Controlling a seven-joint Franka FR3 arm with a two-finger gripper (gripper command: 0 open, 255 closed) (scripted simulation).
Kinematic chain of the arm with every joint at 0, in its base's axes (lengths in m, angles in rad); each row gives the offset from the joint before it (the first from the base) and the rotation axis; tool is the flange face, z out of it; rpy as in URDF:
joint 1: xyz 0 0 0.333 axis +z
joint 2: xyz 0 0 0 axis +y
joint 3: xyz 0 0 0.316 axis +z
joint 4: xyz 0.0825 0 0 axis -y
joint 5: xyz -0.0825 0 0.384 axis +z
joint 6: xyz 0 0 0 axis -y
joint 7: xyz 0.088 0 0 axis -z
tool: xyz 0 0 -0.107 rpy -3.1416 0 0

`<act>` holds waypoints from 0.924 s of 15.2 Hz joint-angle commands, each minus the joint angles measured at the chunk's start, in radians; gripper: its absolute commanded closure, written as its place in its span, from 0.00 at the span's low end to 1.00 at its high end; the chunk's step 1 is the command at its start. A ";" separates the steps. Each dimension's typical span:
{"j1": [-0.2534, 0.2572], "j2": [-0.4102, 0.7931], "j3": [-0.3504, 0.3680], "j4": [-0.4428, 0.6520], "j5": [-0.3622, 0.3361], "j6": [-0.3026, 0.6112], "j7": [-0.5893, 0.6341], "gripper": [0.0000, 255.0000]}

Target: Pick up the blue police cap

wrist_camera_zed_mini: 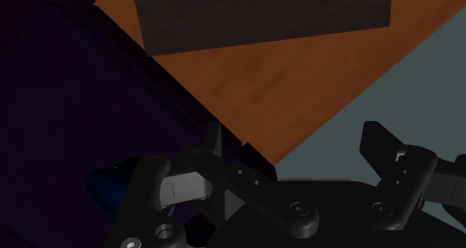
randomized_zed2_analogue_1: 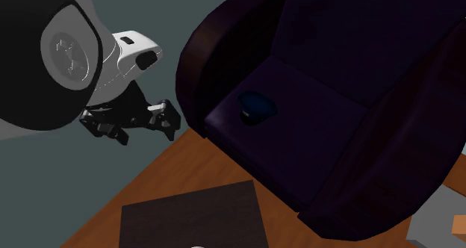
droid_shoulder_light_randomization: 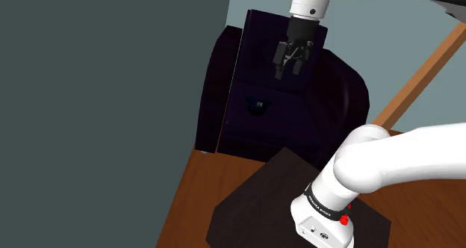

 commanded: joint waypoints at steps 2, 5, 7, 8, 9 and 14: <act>-0.002 0.000 0.010 -0.032 -0.020 0.043 0.003 0.00; -0.014 0.012 0.039 -0.122 -0.081 0.176 0.016 0.00; -0.025 0.030 0.057 -0.176 -0.126 0.267 0.031 0.00; -0.032 0.042 0.066 -0.200 -0.150 0.313 0.040 0.00; -0.040 0.056 0.075 -0.223 -0.175 0.360 0.051 0.00; -0.104 0.161 0.122 -0.309 -0.327 0.596 0.132 0.00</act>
